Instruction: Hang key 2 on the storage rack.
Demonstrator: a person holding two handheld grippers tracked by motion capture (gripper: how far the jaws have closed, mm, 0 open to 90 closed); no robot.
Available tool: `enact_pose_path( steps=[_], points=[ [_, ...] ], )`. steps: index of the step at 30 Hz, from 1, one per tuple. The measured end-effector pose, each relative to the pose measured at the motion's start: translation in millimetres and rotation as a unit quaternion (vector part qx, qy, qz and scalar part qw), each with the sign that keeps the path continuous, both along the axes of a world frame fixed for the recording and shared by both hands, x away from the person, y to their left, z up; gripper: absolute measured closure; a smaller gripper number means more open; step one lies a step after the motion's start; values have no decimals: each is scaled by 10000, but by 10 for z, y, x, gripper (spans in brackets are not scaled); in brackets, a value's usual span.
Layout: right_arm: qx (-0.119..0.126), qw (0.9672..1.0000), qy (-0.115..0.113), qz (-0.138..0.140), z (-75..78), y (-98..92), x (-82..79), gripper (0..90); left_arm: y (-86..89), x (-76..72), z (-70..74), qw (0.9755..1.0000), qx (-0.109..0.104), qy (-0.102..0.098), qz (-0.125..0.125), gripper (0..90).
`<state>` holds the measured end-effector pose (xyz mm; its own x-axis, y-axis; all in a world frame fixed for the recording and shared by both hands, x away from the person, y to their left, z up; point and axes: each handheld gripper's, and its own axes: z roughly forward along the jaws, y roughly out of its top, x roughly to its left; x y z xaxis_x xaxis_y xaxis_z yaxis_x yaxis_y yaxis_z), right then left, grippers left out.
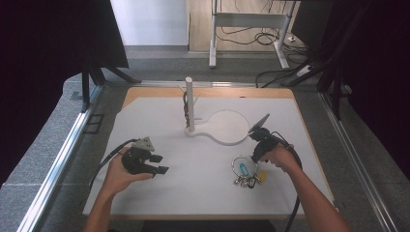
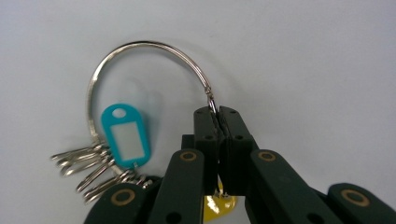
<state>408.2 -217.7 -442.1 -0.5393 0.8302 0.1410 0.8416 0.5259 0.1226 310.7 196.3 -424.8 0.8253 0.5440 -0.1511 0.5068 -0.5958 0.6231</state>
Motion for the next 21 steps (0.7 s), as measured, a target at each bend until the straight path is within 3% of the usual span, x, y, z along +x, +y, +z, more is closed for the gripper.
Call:
enact_pose_path(
  steps=[7, 21],
  points=[
    [423, 9991, 54, 38, 241, -103, -34, 876, -19, -1, -16, 10000, -16, 22, 36, 476],
    [552, 9983, -60, 150, 570, -151, -53, 881, -25, 4, -25, 10000, 55, 40, 14, 476]
  ],
)
